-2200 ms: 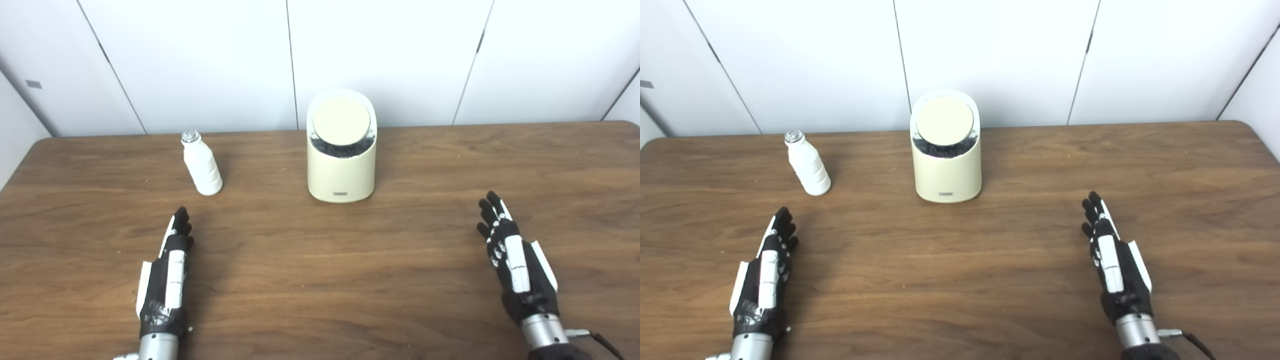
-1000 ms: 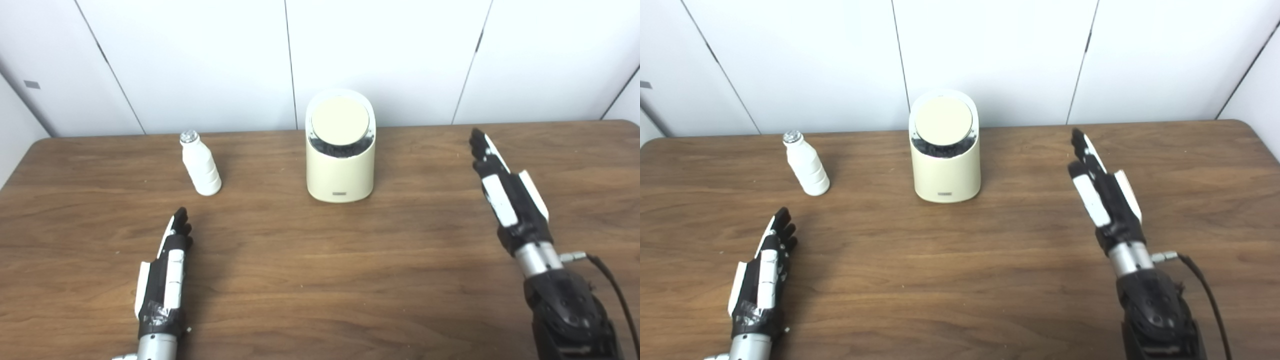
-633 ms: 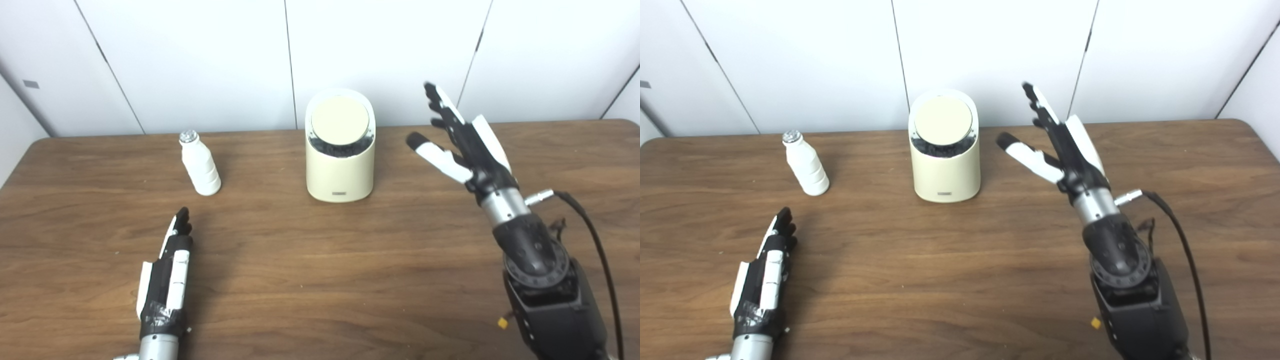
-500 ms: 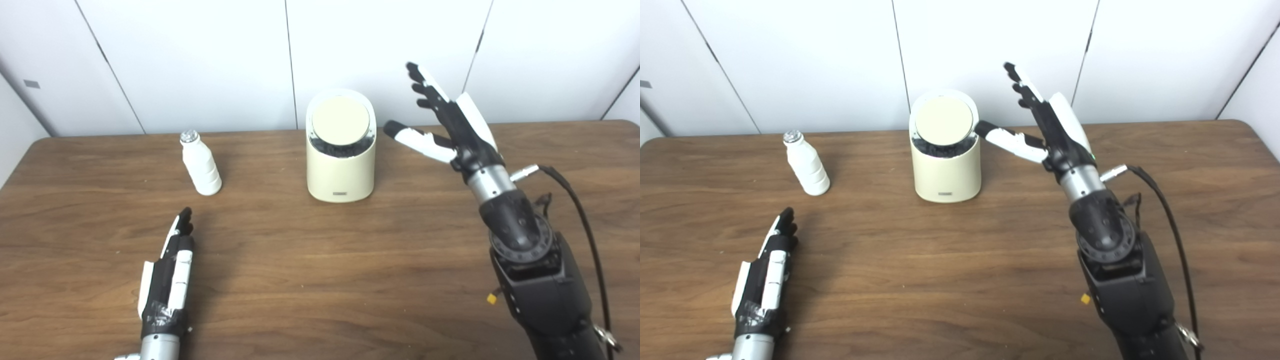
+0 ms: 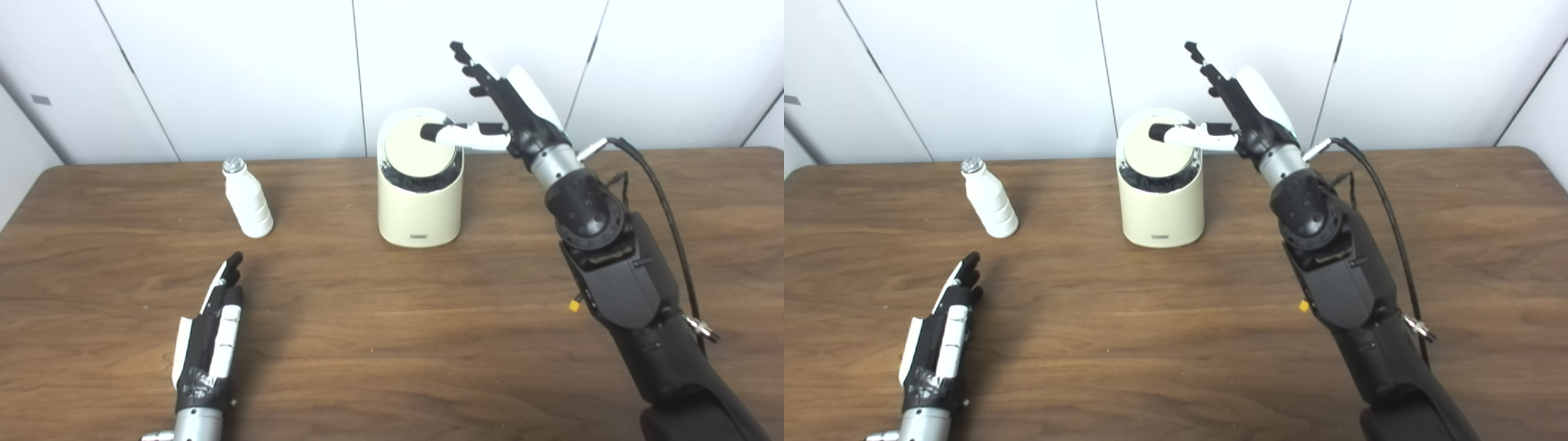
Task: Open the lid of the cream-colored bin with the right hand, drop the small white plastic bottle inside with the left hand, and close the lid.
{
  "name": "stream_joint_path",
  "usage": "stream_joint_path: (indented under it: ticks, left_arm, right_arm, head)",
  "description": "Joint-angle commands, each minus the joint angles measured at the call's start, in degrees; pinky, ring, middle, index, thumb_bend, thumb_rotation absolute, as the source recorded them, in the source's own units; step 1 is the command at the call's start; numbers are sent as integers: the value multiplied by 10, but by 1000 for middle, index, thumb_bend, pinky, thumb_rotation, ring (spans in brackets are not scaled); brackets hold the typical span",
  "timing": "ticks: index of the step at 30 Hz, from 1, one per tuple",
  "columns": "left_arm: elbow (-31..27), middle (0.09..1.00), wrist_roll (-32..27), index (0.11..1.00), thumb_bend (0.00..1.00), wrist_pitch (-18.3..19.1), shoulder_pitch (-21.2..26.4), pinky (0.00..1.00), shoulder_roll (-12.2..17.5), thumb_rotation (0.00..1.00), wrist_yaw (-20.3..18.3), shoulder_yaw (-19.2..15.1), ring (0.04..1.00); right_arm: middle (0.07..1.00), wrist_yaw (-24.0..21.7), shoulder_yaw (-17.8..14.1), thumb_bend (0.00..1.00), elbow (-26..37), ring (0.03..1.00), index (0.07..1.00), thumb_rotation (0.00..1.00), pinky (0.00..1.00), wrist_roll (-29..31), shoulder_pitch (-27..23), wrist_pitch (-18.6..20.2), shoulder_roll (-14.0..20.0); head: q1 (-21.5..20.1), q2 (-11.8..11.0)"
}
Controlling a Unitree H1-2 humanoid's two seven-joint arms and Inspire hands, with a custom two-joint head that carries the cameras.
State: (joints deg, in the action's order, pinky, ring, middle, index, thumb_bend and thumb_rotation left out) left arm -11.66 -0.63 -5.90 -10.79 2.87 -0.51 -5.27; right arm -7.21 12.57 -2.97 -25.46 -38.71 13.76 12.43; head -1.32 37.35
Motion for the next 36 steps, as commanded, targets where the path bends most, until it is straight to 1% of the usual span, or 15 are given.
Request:
stream_joint_path:
  ticks: [1,4,8,13,18,23,29,32,36]
  left_arm:
    - [5,995,7,955,584,-21,-4,987,1,884,2,4,1000]
    - [6,999,4,957,594,-20,-4,994,-1,873,2,5,1000]
    - [3,1000,8,956,595,-18,-5,990,-5,873,5,6,1000]
    - [1,998,6,957,602,-13,-5,996,-12,889,10,6,1000]
    - [2,1000,-1,961,601,-13,-6,999,-13,915,9,6,1000]
    - [-1,1000,-13,966,594,-8,-6,1000,-15,910,6,5,1000]
    - [0,1000,-13,968,616,-9,-5,1000,-16,935,7,5,1000]
    - [0,1000,-10,969,625,-8,-5,1000,-16,935,9,5,1000]
    - [-1,1000,-11,968,629,-10,-5,1000,-15,931,7,6,1000]
  right_arm:
    - [946,11,3,876,-2,925,973,573,824,-11,-40,-27,-1]
    - [949,10,5,882,-21,930,967,527,826,-15,-51,-26,-2]
    - [959,14,10,884,-41,950,965,492,846,-31,-64,-27,-2]
    - [963,18,10,888,-71,962,960,419,866,-41,-78,-39,4]
    - [963,16,9,899,-85,963,954,386,878,-45,-81,-45,9]
    - [958,24,8,900,-94,957,949,376,870,-50,-81,-55,11]
    - [948,28,8,902,-101,955,939,347,900,-49,-78,-70,12]
    - [948,23,10,898,-100,959,940,326,913,-52,-77,-68,12]
    - [950,16,15,918,-96,963,944,356,927,-57,-74,-62,12]
  head:
    - [0,0]
    - [0,0]
    - [1,0]
    - [2,-1]
    - [3,0]
    - [3,0]
    - [5,0]
    - [5,0]
    - [5,0]
